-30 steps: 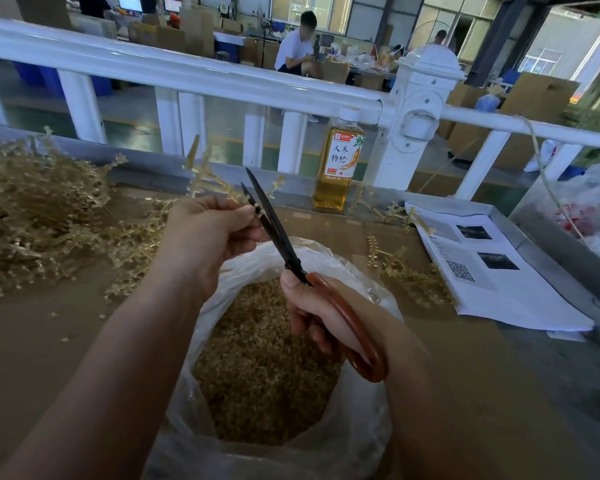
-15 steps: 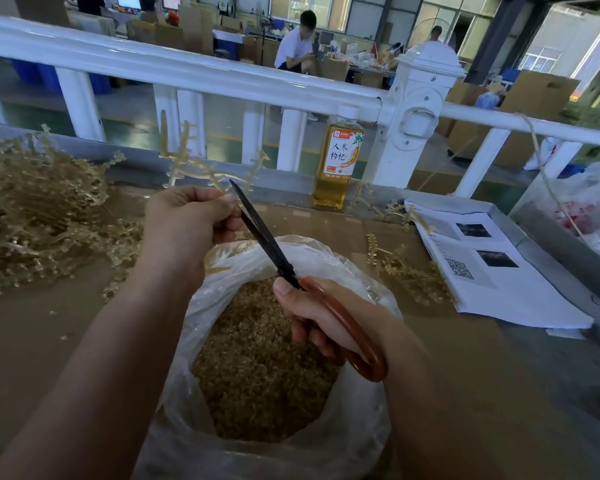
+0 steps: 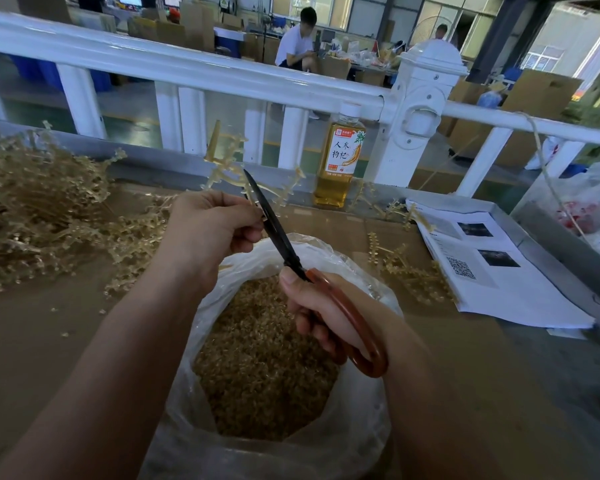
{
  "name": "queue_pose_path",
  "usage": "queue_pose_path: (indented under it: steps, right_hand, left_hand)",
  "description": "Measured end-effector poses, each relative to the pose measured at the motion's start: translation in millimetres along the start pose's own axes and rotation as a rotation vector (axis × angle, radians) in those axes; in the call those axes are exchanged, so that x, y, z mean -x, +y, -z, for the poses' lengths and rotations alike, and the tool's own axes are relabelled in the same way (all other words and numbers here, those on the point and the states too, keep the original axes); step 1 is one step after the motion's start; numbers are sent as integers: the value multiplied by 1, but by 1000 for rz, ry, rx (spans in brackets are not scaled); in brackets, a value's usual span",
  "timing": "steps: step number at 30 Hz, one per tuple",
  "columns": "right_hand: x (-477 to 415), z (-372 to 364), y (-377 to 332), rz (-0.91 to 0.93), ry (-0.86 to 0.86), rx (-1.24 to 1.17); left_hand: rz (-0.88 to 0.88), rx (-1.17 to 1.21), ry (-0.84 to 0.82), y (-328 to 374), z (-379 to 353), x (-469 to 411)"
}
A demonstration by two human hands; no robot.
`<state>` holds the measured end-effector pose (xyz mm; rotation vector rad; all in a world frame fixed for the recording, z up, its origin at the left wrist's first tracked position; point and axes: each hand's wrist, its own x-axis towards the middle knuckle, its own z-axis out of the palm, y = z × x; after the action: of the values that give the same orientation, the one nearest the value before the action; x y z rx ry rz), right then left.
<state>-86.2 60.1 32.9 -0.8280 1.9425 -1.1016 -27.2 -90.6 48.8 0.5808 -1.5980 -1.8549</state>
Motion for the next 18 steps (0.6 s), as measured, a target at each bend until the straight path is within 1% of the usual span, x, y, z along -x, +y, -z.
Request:
queue_pose_path:
  steps: [5,11,14,16,18]
  right_hand:
    - [2,-1,-1,16,-24,-35]
    - [-2,-3,-1,12,1,19]
    - [-4,-3,1,-3,14,3]
    - [-4,-2,0,-20,-13,-88]
    - [-1,-2,-4,-61,-74,-290]
  left_hand:
    - [46,44,-42,3,3,0]
    - [54,56,-35,1,2,0]
    - [53,60,-29,1,2,0]
    - [51,61,-28,1,2,-1]
    - [50,59,-27,1,1,-1]
